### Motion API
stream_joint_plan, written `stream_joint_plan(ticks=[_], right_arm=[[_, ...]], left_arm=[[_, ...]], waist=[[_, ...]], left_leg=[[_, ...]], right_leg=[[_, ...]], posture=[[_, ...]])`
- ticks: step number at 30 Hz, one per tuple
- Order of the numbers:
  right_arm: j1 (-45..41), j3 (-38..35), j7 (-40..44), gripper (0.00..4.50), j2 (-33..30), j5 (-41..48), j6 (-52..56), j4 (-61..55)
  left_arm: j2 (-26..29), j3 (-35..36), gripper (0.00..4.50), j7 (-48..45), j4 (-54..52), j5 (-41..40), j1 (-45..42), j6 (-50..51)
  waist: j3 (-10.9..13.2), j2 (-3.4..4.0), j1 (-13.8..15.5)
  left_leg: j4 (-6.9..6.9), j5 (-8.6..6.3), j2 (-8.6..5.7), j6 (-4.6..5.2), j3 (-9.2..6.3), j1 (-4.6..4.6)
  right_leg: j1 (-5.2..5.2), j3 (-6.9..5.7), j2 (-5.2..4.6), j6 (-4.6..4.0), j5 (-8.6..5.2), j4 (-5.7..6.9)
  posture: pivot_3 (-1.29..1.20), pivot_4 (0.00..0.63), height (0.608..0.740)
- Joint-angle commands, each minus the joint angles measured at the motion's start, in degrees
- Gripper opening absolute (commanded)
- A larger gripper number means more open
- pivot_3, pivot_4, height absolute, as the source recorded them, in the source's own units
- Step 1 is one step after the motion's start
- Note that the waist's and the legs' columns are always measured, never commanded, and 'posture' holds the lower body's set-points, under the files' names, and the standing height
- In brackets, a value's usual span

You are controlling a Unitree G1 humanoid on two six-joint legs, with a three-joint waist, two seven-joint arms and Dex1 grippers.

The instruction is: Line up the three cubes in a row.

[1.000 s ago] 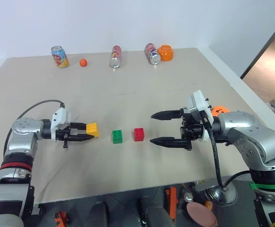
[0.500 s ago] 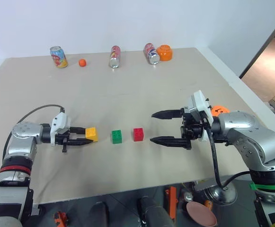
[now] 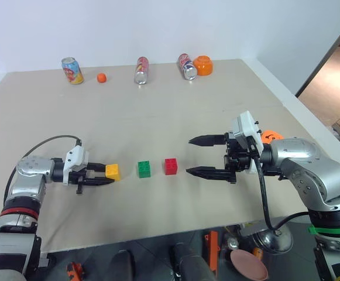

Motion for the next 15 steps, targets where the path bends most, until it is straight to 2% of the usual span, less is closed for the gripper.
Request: stream_joint_plan(ticks=[1, 2, 3, 4, 6, 7, 10, 15], right_arm=[[-1.16, -1.16, 0.11, 4.35, -0.12, 0.24, -0.84, -0.49], [-1.28, -1.15, 0.07, 4.35, -0.11, 0.22, -0.80, -0.45], [-1.39, -1.15, 0.03, 4.35, -0.11, 0.22, -0.77, -0.41], [-1.44, -1.18, 0.03, 4.35, -0.13, 0.23, -0.74, -0.39], [-1.64, -1.22, 0.12, 4.35, -0.21, 0.22, -0.75, -0.26], [-1.80, -1.24, 0.15, 4.35, -0.24, 0.20, -0.75, -0.17], [-2.49, -1.18, 0.34, 4.35, -0.23, 0.12, -0.78, 0.32], [-4.21, -0.52, 1.30, 4.35, 0.04, -0.34, -1.27, 1.87]], left_arm=[[-0.61, -0.14, 1.29, -0.04, 1.91, 1.40, -0.25, -2.89], [-0.63, -0.48, 1.29, -0.13, 2.43, 1.84, -0.32, -3.08], [-0.56, -0.89, 2.09, -0.25, 2.80, 2.10, -0.40, -2.84], [-0.52, -1.16, 2.55, -0.33, 3.05, 2.26, -0.50, -2.67], [-0.89, -0.56, 3.09, -0.06, 3.51, 2.07, -0.91, -2.77], [-1.00, -0.26, 3.53, 0.39, 3.63, 2.15, -1.03, -3.36], [-1.08, 0.20, 4.48, 1.87, 4.17, 2.85, -1.35, -5.94], [0.23, 0.88, 4.48, 0.56, 5.09, 2.76, -2.17, -5.73]], waist=[[0.00, 0.00, 0.02], [-0.01, 0.00, 0.02], [-0.01, 0.01, 0.02], [-0.02, 0.00, 0.02], [-0.03, 0.00, 0.02], [-0.03, 0.00, 0.02], [-0.03, 0.00, 0.05], [-0.03, 0.00, 0.05]], left_leg=[[0.00, 0.00, 0.00, 0.00, 0.00, 0.01], [0.01, 0.00, -0.01, 0.00, 0.00, 0.02], [0.02, 0.00, -0.01, 0.00, 0.00, 0.02], [0.03, 0.00, -0.01, 0.00, 0.00, 0.03], [0.04, 0.00, -0.01, 0.00, 0.02, 0.03], [0.04, 0.00, -0.02, 0.00, 0.03, 0.04], [0.03, 0.00, -0.02, 0.00, 0.04, 0.03], [0.01, 0.00, -0.02, 0.00, 0.03, 0.02]], right_leg=[[0.01, 0.00, 0.00, 0.00, 0.00, 0.00], [0.02, 0.00, 0.00, 0.00, 0.00, 0.00], [0.03, 0.01, -0.01, 0.00, 0.00, 0.00], [0.05, 0.01, -0.01, 0.00, 0.00, 0.00], [0.05, 0.03, -0.01, 0.01, 0.00, 0.00], [0.05, 0.04, -0.01, 0.01, 0.00, 0.00], [0.04, 0.05, -0.01, 0.02, 0.01, 0.00], [0.03, 0.04, -0.01, 0.02, 0.00, 0.00]], posture=[[0.00, 0.150, 0.740], [0.00, 0.150, 0.740], [0.00, 0.150, 0.740], [0.00, 0.150, 0.740], [0.00, 0.150, 0.740], [0.00, 0.150, 0.740], [0.00, 0.150, 0.740], [0.00, 0.150, 0.740]])
